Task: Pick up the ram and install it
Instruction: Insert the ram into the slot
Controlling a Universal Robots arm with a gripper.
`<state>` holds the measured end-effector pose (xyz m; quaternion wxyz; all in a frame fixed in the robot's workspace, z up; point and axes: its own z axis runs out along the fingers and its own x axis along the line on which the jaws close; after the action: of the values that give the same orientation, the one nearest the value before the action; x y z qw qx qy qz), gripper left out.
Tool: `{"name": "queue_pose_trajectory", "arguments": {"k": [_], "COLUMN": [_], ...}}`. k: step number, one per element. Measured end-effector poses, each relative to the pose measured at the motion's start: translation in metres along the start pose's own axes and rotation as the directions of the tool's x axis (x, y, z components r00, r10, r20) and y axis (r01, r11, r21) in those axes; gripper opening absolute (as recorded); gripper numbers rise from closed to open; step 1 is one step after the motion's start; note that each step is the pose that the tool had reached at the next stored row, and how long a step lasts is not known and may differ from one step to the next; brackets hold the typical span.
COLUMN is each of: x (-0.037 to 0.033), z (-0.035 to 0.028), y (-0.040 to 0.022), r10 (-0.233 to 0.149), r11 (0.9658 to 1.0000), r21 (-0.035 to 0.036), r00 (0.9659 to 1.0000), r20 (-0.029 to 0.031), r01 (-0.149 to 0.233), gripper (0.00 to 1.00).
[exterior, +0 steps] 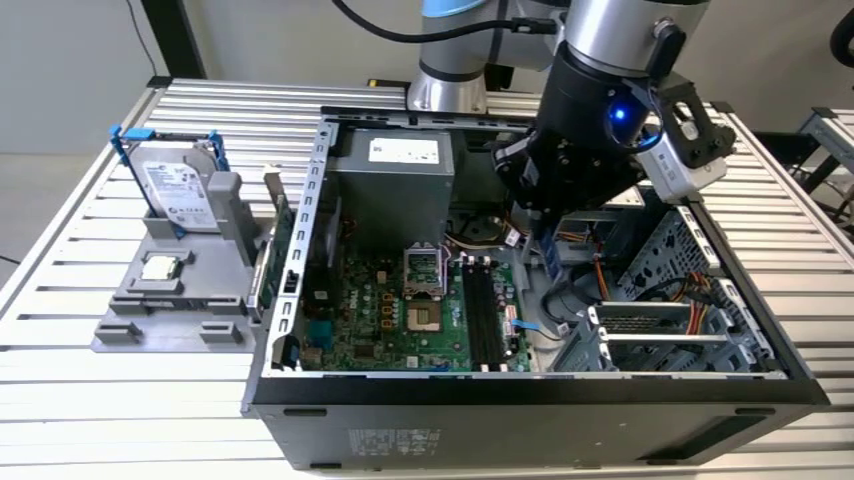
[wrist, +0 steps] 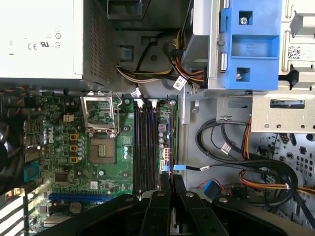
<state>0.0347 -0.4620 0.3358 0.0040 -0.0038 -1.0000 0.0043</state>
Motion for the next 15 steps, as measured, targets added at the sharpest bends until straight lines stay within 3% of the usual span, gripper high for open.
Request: {"name": "queue_pose_trajectory", "arguments": {"k": [5, 6, 8, 9, 15], "x": [-0.0001, -0.0001, -0.0001, -0.0001, 0.0001], "z": [0.009, 0.0103, 0.0111, 0.0117, 0.022], "y": [0.0004, 0.0004, 0.0004, 0.0004, 0.0005], "r10": [0.0, 0.0, 0.0, 0.0, 0.0], "r11": [1.0, 1.0, 0.9997, 0.9996, 0.9996], "r21": [0.0054, 0.009, 0.0245, 0.0272, 0.0293], "r00": [1.0, 1.0, 1.0, 1.0, 1.0], "r20": [0.0, 0.0, 0.0001, 0.0003, 0.0003], "r01": [0.0, 0.0, 0.0, 0.0, 0.0], "gripper": [0.0, 0.0, 0.0, 0.0, 0.0]}}
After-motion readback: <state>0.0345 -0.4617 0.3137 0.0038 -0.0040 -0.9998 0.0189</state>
